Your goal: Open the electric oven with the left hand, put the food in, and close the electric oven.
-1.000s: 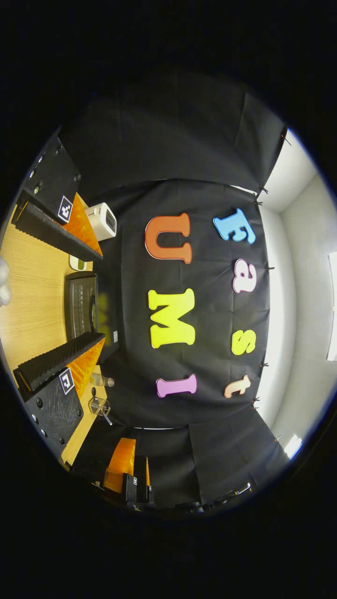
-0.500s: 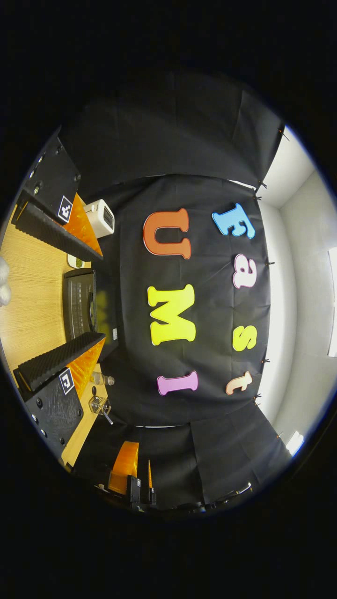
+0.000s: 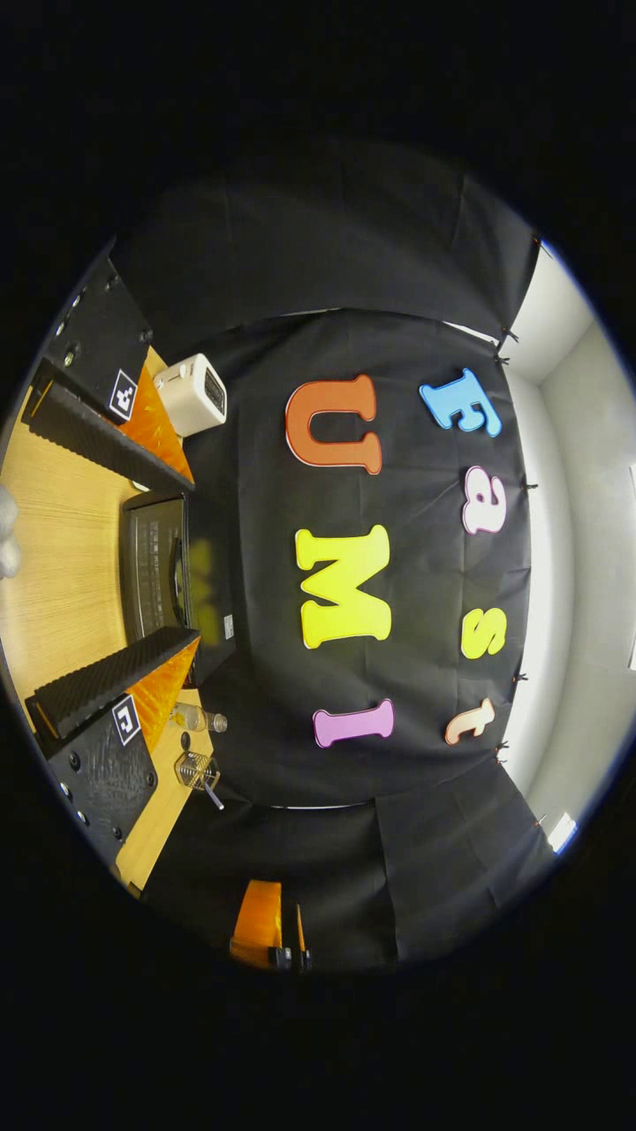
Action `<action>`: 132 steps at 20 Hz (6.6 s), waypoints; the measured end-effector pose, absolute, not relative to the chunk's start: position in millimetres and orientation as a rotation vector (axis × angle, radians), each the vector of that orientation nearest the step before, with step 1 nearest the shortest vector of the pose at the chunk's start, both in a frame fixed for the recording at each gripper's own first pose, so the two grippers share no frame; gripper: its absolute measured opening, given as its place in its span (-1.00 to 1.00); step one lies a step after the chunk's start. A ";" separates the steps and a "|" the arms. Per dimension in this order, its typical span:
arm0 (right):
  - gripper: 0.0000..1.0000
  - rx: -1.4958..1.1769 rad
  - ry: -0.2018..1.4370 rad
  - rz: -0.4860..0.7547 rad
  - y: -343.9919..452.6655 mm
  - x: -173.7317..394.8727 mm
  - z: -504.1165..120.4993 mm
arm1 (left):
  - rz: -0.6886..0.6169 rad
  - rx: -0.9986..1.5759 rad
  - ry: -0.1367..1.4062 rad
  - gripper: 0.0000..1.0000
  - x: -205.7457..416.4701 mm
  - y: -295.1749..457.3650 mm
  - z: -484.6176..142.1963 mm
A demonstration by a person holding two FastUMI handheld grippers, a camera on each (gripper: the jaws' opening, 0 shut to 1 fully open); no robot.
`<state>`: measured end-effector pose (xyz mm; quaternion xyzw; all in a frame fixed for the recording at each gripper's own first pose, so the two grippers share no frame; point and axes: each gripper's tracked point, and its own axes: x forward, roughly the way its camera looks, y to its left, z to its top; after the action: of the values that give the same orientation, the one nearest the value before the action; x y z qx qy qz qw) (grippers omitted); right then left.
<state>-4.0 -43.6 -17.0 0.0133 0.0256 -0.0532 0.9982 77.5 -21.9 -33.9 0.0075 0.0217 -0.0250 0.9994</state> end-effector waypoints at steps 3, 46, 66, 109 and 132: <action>0.93 0.035 0.074 -0.134 -54.6 -4.2 -21.0 | -0.066 0.016 0.055 0.93 118.0 -33.3 -52.2; 1.00 0.058 0.234 -0.158 -53.0 -53.3 -70.9 | -0.079 0.009 0.477 0.94 152.9 -41.9 -270.2; 0.94 0.056 0.309 -0.155 -62.4 -44.7 -100.9 | -0.067 0.000 0.519 0.94 121.4 -39.3 -302.1; -0.75 0.963 0.504 0.140 41.9 69.7 -181.5 | 0.312 -0.042 0.254 0.93 -248.3 105.6 -110.6; -0.75 1.206 0.310 -0.113 190.4 341.0 -224.2 | 0.488 -0.032 0.402 0.94 -199.9 197.2 -119.4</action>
<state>341.0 190.4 -224.2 0.5646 0.1451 -0.0528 0.8108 -199.9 197.2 -119.4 -0.0159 0.1975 0.2400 0.9503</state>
